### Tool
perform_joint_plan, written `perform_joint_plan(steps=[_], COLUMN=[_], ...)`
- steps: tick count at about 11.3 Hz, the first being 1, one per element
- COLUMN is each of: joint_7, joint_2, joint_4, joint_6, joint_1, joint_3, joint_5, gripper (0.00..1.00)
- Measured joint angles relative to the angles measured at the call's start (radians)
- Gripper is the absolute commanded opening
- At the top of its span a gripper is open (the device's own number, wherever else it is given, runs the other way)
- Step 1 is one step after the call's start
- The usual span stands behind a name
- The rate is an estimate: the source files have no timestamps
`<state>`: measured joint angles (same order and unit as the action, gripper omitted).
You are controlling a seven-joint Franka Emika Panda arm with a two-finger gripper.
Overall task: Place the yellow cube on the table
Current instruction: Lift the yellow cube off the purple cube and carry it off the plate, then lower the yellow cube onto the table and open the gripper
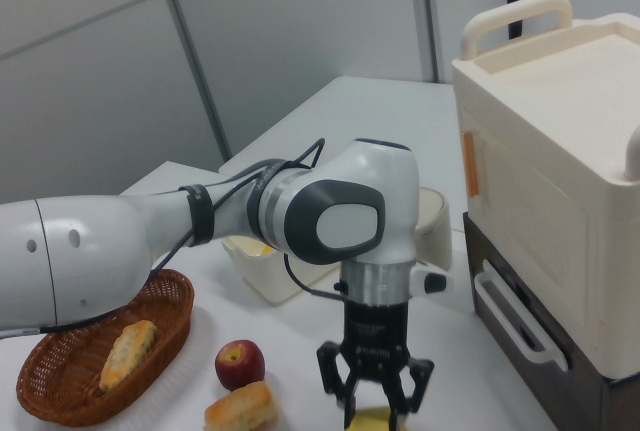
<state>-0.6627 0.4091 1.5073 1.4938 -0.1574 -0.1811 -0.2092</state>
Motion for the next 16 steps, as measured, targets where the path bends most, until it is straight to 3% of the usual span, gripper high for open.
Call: perform_joint_plan(steps=[5,8,9,10,16], joint_7=[0.197,0.293,0.321,0.341,0.361], joint_2=[0.008,0.042,0.052,0.059,0.057], joint_4=[0.001,0.001,0.001,0.001,-0.007], joint_6=[0.255,0.369,0.389,0.397,0.398], joint_1=[0.033,0.064,0.076,0.089,0.157], joint_3=[0.003,0.012,0.014,0.015,0.017], joint_5=[0.213,0.297,0.315,0.321,0.322], gripper=[0.44,0.69,0.9,1.0,1.0])
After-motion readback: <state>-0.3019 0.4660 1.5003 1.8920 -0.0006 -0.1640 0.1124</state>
